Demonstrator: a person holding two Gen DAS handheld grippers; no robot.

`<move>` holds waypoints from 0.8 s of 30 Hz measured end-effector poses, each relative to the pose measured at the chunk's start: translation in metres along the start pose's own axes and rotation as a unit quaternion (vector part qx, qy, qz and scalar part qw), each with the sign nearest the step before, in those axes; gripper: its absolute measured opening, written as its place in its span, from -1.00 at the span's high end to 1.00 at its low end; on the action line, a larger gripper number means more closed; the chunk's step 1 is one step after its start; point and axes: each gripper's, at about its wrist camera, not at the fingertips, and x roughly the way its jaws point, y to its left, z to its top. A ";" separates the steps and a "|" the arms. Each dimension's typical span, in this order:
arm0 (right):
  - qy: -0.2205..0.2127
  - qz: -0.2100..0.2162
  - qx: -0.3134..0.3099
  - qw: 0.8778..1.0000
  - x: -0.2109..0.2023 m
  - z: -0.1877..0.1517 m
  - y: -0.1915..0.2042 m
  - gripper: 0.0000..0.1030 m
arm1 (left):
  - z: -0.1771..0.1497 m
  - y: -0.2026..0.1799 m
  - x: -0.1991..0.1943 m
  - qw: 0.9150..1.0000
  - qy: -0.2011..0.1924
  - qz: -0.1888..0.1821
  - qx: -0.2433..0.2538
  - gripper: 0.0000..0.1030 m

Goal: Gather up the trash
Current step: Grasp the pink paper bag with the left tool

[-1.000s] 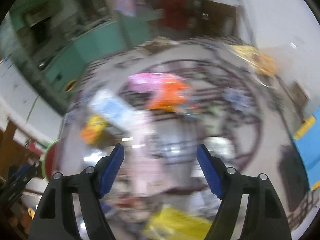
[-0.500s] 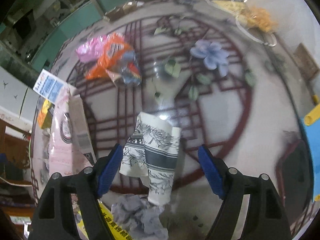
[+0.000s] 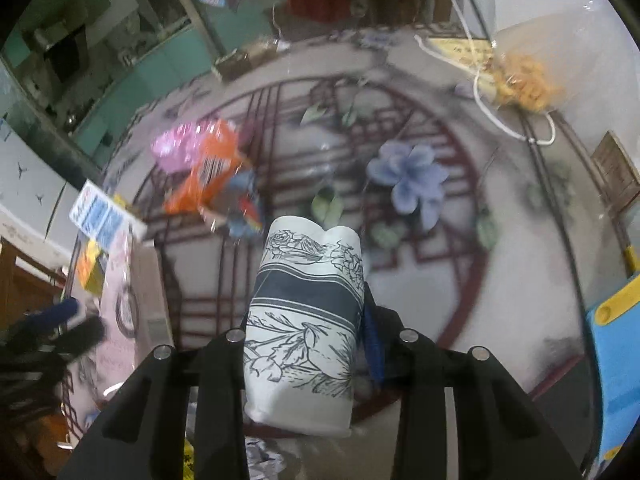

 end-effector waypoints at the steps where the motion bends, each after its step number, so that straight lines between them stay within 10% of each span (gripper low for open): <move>1: -0.002 0.000 0.001 1.000 -0.002 0.001 -0.002 0.34 | 0.002 -0.001 0.007 1.000 0.006 0.004 0.000 -0.60; 11: -0.002 0.005 0.006 1.000 -0.003 0.003 -0.002 0.34 | 0.004 0.007 0.037 0.999 0.040 -0.002 -0.027 -0.07; 24: -0.085 0.023 -0.041 0.995 -0.073 0.014 0.046 0.34 | 0.004 0.013 -0.093 0.993 -0.118 0.007 -0.014 -0.05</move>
